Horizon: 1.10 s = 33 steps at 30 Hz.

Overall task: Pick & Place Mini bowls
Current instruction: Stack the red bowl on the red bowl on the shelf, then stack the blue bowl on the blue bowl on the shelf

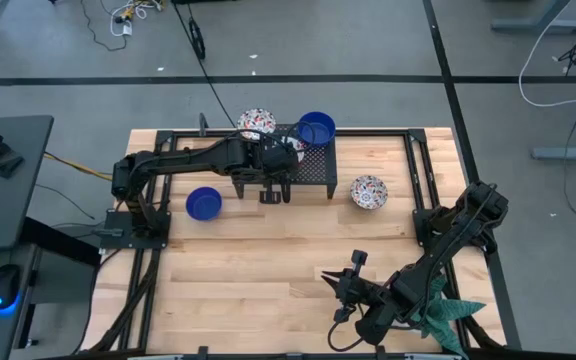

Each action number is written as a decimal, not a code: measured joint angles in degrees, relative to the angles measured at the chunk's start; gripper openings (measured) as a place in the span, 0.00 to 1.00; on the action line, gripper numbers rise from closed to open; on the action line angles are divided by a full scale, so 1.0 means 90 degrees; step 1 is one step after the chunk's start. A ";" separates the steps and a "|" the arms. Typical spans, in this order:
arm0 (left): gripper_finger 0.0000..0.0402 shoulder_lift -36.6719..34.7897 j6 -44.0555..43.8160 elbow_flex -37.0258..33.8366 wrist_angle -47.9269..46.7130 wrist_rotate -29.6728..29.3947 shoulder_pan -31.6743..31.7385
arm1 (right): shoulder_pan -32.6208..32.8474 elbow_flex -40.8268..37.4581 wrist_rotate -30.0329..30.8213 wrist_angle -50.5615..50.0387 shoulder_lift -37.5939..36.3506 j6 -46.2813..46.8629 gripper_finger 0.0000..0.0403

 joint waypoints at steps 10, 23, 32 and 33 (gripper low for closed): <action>0.36 0.0000 0.0000 0.0000 0.0032 0.0064 0.0010 | 0.0000 0.0000 0.0002 0.0000 0.0000 0.0000 0.11; 0.41 -0.0031 0.0005 0.0000 0.0132 0.0157 0.0002 | 0.0000 0.0000 0.0002 -0.0002 0.0000 -0.0002 0.11; 0.41 -0.0262 -0.0108 0.0005 0.0410 0.0283 0.0004 | 0.0000 0.0000 0.0002 -0.0003 0.0000 0.0000 0.11; 0.40 -0.0303 -0.0154 0.0005 0.0399 0.0347 0.0005 | 0.0002 -0.0010 0.0002 0.0022 0.0000 -0.0003 0.11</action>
